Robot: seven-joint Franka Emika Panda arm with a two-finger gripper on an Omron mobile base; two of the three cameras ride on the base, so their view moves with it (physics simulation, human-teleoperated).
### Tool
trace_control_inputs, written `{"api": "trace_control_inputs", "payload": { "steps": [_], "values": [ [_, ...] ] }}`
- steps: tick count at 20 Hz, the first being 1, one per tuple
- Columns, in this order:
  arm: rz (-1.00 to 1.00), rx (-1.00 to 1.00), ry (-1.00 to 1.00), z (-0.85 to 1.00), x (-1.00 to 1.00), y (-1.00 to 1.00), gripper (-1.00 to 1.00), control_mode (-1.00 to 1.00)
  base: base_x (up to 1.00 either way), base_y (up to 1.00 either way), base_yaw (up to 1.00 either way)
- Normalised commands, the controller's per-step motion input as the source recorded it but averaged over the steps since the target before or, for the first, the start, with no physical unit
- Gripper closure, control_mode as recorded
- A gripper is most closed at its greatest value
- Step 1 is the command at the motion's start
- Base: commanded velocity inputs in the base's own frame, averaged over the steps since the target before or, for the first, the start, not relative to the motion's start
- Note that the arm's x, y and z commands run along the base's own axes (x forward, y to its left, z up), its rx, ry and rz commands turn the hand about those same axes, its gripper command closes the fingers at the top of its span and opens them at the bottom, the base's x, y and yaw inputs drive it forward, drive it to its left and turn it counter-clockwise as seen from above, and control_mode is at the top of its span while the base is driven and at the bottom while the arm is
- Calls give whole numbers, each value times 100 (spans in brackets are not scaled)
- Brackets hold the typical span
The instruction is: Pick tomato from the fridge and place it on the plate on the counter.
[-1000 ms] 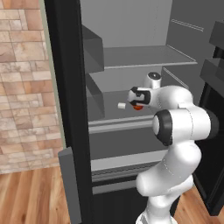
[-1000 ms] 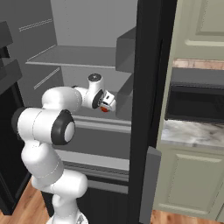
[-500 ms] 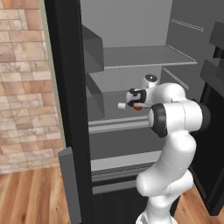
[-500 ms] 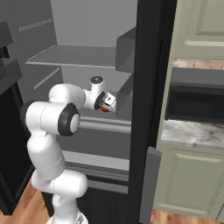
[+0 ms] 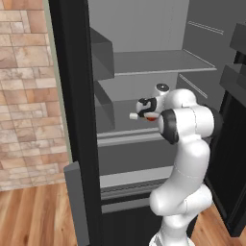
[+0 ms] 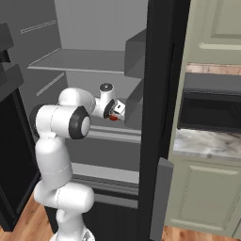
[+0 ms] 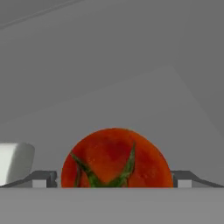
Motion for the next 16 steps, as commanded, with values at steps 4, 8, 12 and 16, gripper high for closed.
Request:
{"api": "trace_control_inputs", "payload": {
  "steps": [4, 8, 12, 16],
  "values": [
    [0, 0, 0, -21, 22, -3, -100, -100, 0, 0, 0],
    [-1, 0, 0, -24, 23, 0, 100, -100, 0, 0, 0],
    [-2, 0, 0, -33, -5, -6, 100, -100, 0, 0, 0],
    [-10, 1, 5, -56, -33, -20, 100, -100, 0, 0, 0]
  ]
}}
